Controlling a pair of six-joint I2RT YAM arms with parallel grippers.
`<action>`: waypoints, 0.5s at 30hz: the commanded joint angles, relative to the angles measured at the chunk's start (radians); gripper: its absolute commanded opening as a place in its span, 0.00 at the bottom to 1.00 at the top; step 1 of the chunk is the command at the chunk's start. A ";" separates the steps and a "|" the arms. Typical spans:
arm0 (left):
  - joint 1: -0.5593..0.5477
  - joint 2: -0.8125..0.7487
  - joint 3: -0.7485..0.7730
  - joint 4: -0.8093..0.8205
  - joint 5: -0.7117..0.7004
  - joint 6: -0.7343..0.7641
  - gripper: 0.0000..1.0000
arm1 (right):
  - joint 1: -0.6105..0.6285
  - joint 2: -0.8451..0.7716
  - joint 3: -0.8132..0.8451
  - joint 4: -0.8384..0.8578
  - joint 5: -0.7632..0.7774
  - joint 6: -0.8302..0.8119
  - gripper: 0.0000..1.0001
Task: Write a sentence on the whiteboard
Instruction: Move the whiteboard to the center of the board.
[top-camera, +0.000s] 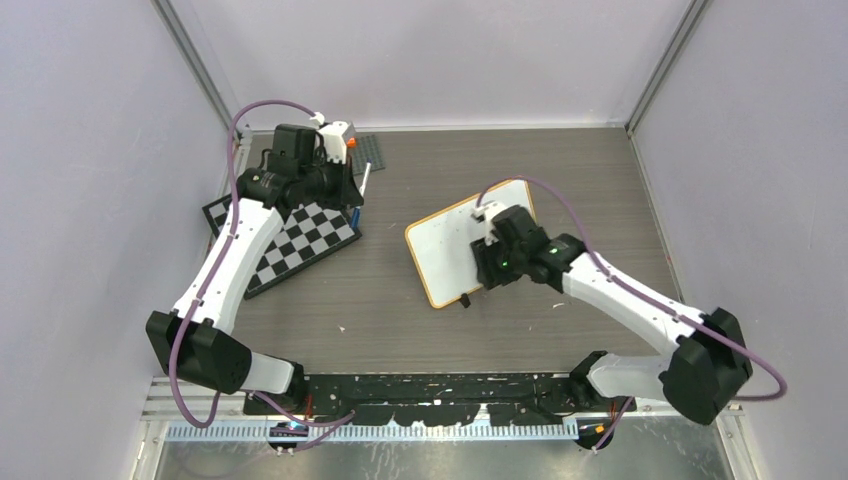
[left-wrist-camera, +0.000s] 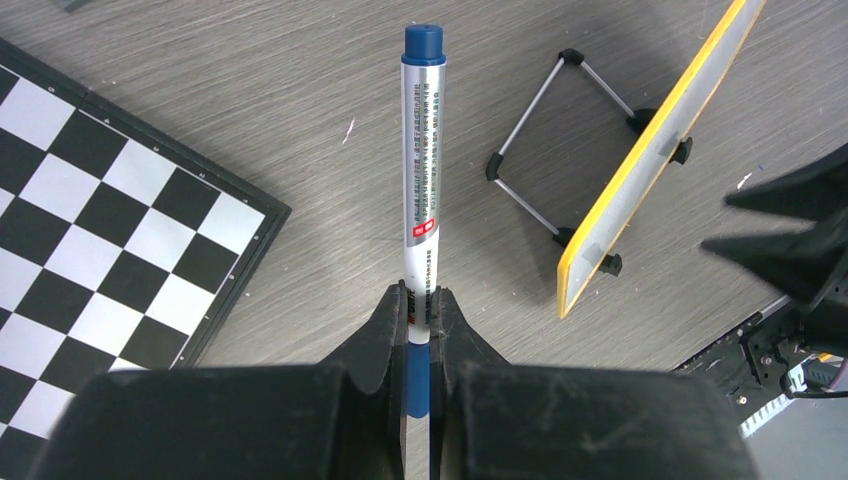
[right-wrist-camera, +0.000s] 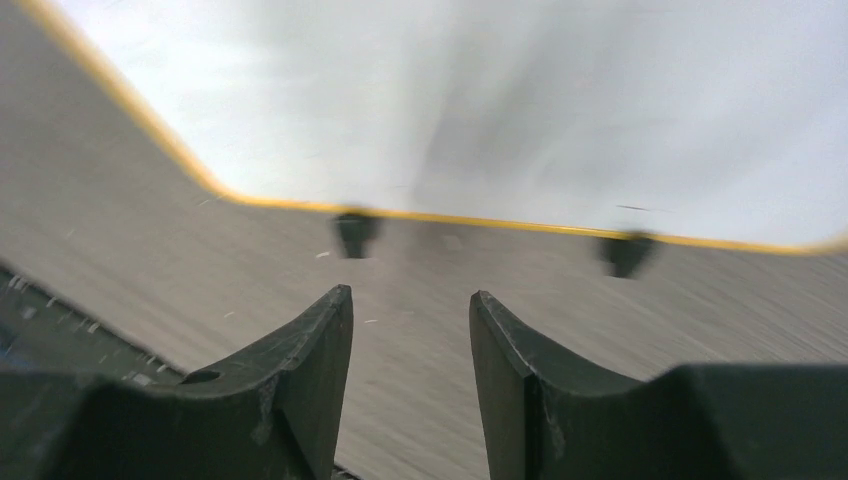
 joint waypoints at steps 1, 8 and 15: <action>0.006 -0.023 0.044 0.004 0.002 -0.005 0.00 | -0.142 -0.110 -0.005 -0.050 0.113 -0.088 0.51; 0.006 -0.004 0.055 0.005 0.013 -0.009 0.00 | -0.274 -0.078 -0.060 0.011 0.099 -0.088 0.52; 0.006 -0.009 0.050 0.013 0.015 -0.009 0.00 | -0.315 -0.013 -0.089 0.104 0.052 -0.159 0.51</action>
